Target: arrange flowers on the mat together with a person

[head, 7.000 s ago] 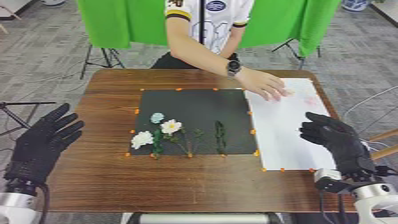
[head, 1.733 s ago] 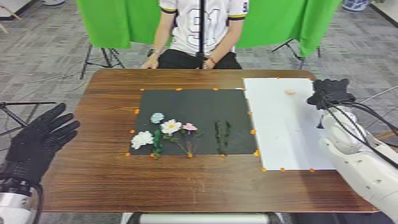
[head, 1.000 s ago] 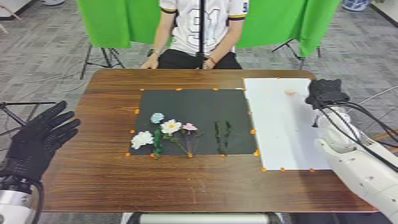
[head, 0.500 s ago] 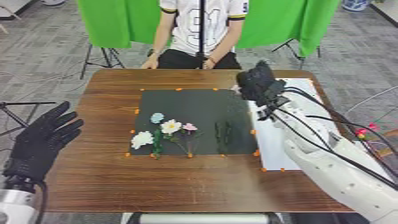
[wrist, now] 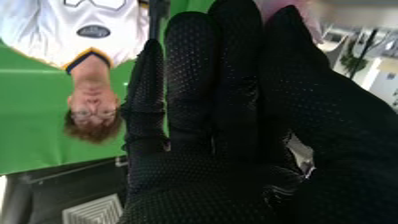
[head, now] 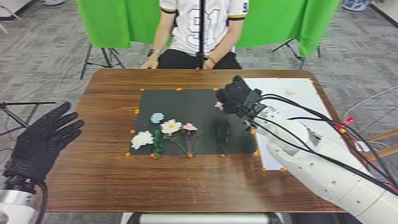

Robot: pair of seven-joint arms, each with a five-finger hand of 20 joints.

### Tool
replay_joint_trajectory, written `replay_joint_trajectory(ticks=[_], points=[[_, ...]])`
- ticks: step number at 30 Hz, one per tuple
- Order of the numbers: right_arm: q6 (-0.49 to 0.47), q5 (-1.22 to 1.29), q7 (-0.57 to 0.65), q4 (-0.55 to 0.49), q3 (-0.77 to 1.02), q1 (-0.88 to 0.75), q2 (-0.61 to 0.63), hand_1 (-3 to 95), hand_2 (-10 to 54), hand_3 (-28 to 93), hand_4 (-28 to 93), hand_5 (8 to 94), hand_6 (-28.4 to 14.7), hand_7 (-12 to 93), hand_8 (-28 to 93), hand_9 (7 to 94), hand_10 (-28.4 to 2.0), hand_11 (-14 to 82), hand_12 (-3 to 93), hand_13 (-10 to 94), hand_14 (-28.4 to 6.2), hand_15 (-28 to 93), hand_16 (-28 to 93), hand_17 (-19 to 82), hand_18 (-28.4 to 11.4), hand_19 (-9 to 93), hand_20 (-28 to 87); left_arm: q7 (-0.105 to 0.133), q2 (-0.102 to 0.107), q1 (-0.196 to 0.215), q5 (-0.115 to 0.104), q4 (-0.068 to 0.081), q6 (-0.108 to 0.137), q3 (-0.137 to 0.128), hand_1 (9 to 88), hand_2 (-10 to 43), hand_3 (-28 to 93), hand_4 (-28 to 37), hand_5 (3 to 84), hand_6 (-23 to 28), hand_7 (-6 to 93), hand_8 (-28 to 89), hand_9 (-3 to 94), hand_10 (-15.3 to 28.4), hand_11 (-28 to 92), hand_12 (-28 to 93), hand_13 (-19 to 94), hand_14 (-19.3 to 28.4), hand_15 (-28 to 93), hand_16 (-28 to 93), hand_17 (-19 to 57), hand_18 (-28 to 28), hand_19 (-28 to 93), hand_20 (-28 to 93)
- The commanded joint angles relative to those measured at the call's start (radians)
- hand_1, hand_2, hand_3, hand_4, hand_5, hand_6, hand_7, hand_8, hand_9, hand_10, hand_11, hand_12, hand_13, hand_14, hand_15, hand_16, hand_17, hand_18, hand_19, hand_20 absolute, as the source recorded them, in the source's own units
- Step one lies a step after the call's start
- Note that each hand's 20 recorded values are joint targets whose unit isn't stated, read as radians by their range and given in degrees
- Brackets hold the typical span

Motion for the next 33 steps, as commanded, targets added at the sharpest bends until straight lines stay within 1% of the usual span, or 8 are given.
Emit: replay_joint_trajectory(ticks=[1, 4, 7, 14, 20, 26, 27, 33], points=[[-0.022, -0.036, 0.0, 0.033, -0.043, 0.042, -0.007, 49.2, -8.6, 77, -28, 66.3, 4.8, 52, -3, 83.9, -5.0, 18.8, 50.3, 67, -4.4, 53, 38, 25, -15.1, 64, 43, -0.01, -0.011, 0.002, 0.005, 0.008, 0.0, 0.003, 24.5, -0.6, 70, -26.3, 33.1, 4.2, 15.1, -8, 29.2, 12.6, 18, 20, 24, 15.3, 28, 4, -8.0, 22.8, 45, 12], [-0.015, -0.051, 0.011, 0.045, -0.051, 0.046, -0.012, 49.0, -8.6, 77, -28, 65.9, 4.9, 51, -3, 83.7, -5.0, 18.7, 50.3, 67, -4.4, 53, 38, 25, -15.0, 64, 43, -0.012, -0.008, 0.002, 0.003, 0.008, 0.002, 0.004, 24.5, -0.6, 70, -26.3, 33.1, 4.2, 15.1, -8, 29.2, 12.6, 18, 20, 24, 15.3, 28, 4, -8.0, 22.7, 45, 12], [-0.045, -0.057, 0.007, 0.047, -0.046, 0.048, -0.015, 48.5, -9.0, 77, -28, 64.7, 5.1, 51, -3, 83.0, -4.9, 18.2, 50.6, 66, -4.1, 53, 38, 25, -14.9, 64, 43, -0.01, -0.005, 0.002, 0.001, 0.009, 0.002, 0.004, 24.5, -0.6, 70, -26.4, 33.1, 4.2, 15.1, -8, 29.2, 12.6, 18, 20, 24, 15.4, 28, 4, -8.1, 22.7, 45, 12], [-0.055, -0.063, 0.002, 0.05, -0.033, 0.04, -0.015, 46.2, -9.4, 76, -28, 60.7, 5.0, 51, -3, 79.6, -5.1, 17.7, 50.3, 64, -3.9, 53, 38, 23, -14.8, 63, 43, -0.009, -0.006, 0.007, 0.0, 0.009, 0.003, 0.002, 24.4, -0.5, 70, -26.3, 33.1, 4.2, 15.1, -8, 29.2, 12.6, 18, 20, 24, 15.3, 28, 3, -8.1, 22.8, 45, 12], [-0.053, -0.067, 0.007, 0.049, -0.03, 0.043, -0.013, 43.6, -9.5, 76, -28, 59.3, 4.7, 50, -3, 76.1, -5.3, 20.7, 47.9, 62, -4.8, 55, 33, 22, -14.9, 62, 43, -0.008, -0.004, 0.005, -0.001, 0.011, 0.001, 0.002, 24.5, -0.5, 70, -26.3, 33.1, 4.2, 15.1, -8, 29.2, 12.7, 18, 20, 24, 15.3, 28, 4, -8.0, 22.7, 45, 12], [-0.066, -0.062, -0.001, 0.034, -0.018, 0.04, -0.001, 42.5, -9.5, 76, -28, 56.8, 4.4, 49, -3, 72.6, -5.9, 23.7, 44.8, 60, -5.3, 57, 29, 22, -15.0, 62, 43, -0.006, -0.005, 0.012, -0.001, 0.008, 0.003, -0.001, 24.4, -0.6, 70, -26.4, 33.0, 4.2, 15.1, -8, 29.2, 12.7, 18, 20, 23, 15.3, 28, 3, -8.0, 22.7, 45, 12], [-0.073, -0.06, -0.005, 0.028, -0.012, 0.036, 0.0, 42.2, -9.5, 77, -28, 56.5, 4.4, 49, -3, 71.9, -5.9, 24.3, 44.2, 59, -5.4, 57, 29, 22, -15.1, 62, 43, -0.005, -0.007, 0.016, 0.0, 0.006, 0.006, -0.002, 24.4, -0.6, 70, -26.3, 33.1, 4.2, 15.1, -8, 29.2, 12.7, 18, 20, 23, 15.3, 28, 4, -8.0, 22.7, 45, 12], [-0.089, -0.047, -0.014, 0.004, 0.008, 0.021, 0.012, 40.2, -9.5, 78, -28, 55.9, 4.3, 47, -3, 70.4, -6.2, 27.5, 41.2, 58, -5.7, 58, 27, 21, -15.3, 61, 43, -0.008, -0.004, 0.013, -0.001, 0.008, 0.004, -0.002, 24.4, -0.6, 70, -26.4, 33.1, 4.2, 15.1, -8, 29.2, 12.7, 18, 20, 24, 15.3, 28, 4, -8.0, 22.7, 45, 12]])
